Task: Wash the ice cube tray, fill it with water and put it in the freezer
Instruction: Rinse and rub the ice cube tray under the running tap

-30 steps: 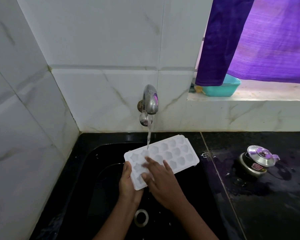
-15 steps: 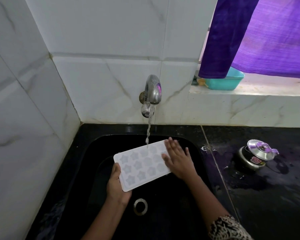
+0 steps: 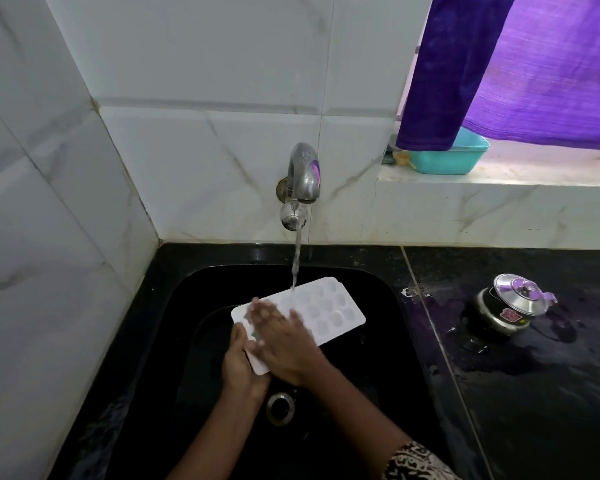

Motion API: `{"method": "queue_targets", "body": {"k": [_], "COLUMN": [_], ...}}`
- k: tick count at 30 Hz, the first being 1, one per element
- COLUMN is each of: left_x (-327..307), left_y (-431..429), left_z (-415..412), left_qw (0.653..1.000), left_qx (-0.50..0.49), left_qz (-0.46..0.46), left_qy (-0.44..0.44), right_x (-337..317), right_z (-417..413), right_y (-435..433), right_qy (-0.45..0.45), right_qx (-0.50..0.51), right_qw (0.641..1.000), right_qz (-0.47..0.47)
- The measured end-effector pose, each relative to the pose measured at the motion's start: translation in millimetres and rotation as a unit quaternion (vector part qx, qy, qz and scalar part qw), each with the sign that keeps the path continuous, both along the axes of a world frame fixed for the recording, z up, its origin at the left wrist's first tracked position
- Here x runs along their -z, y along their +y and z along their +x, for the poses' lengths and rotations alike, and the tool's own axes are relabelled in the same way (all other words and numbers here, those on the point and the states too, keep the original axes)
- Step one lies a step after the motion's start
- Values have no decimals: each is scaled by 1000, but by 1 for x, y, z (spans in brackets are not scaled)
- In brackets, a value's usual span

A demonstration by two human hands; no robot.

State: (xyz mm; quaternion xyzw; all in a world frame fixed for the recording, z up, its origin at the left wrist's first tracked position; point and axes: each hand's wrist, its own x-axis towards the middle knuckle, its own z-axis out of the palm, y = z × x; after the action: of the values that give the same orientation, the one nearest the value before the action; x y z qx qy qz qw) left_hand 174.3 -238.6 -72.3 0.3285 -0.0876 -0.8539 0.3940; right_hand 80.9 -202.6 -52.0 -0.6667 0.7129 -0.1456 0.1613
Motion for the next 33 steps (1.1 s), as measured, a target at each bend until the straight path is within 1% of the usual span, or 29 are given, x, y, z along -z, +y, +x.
{"method": "queue_targets", "body": {"k": [2, 4, 5, 6, 8, 9, 11, 14, 16, 17, 18, 20, 22, 25, 27, 29, 31, 33], "left_x": [-7, -6, -4, 1, 3, 1, -3, 1, 6, 7, 7, 5, 6, 13, 17, 21, 28, 38], "left_y": [0, 1, 3, 5, 8, 9, 14, 16, 12, 9, 7, 6, 6, 4, 3, 3, 4, 4], "left_z": [6, 10, 13, 14, 13, 12, 3, -8, -4, -1, 3, 11, 18, 34, 42, 45, 45, 41], "left_qw": [1000, 1000, 1000, 1000, 1000, 999, 1000, 998, 997, 997, 998, 999, 1000, 997, 996, 995, 989, 979], "left_qx": [19, 9, 2, -2, -8, -7, -3, -66, -68, -56, -41, -12, -7, -28, -17, -4, 5, 13], "left_qz": [12, 8, 14, 17, 15, 16, 15, 14, 33, 38, 40, 36, 16, -18, -15, -4, 2, 5], "left_qy": [16, -13, -13, -13, -24, -33, -22, 14, 32, 31, 29, 15, -15, -65, -84, -103, -145, -201], "right_x": [4, 8, 10, 12, 16, 17, 18, 17, 14, 13, 13, 16, 20, 22, 17, 8, -2, -13], "right_z": [-39, -77, -88, -91, -75, -57, -14, 33, 34, 28, 19, -6, -38, -88, -108, -116, -114, -112], "right_y": [5, 13, 16, 17, 11, 8, 1, 1, 2, 2, 3, 5, 9, 21, 24, 24, 27, 33], "right_qy": [33, 37, 35, 32, 23, 10, -21, -48, -68, -60, -33, 37, 65, 25, -36, -153, -249, -282], "right_qx": [59, 146, 177, 196, 209, 203, 150, 41, 1, -17, -27, -8, 71, 208, 258, 265, 256, 267], "right_qw": [998, 987, 980, 975, 974, 977, 988, 998, 997, 998, 999, 999, 993, 969, 954, 941, 927, 918], "right_qz": [11, 64, 89, 102, 88, 69, 37, 26, 32, 28, 20, 21, 66, 130, 146, 144, 119, 76]}}
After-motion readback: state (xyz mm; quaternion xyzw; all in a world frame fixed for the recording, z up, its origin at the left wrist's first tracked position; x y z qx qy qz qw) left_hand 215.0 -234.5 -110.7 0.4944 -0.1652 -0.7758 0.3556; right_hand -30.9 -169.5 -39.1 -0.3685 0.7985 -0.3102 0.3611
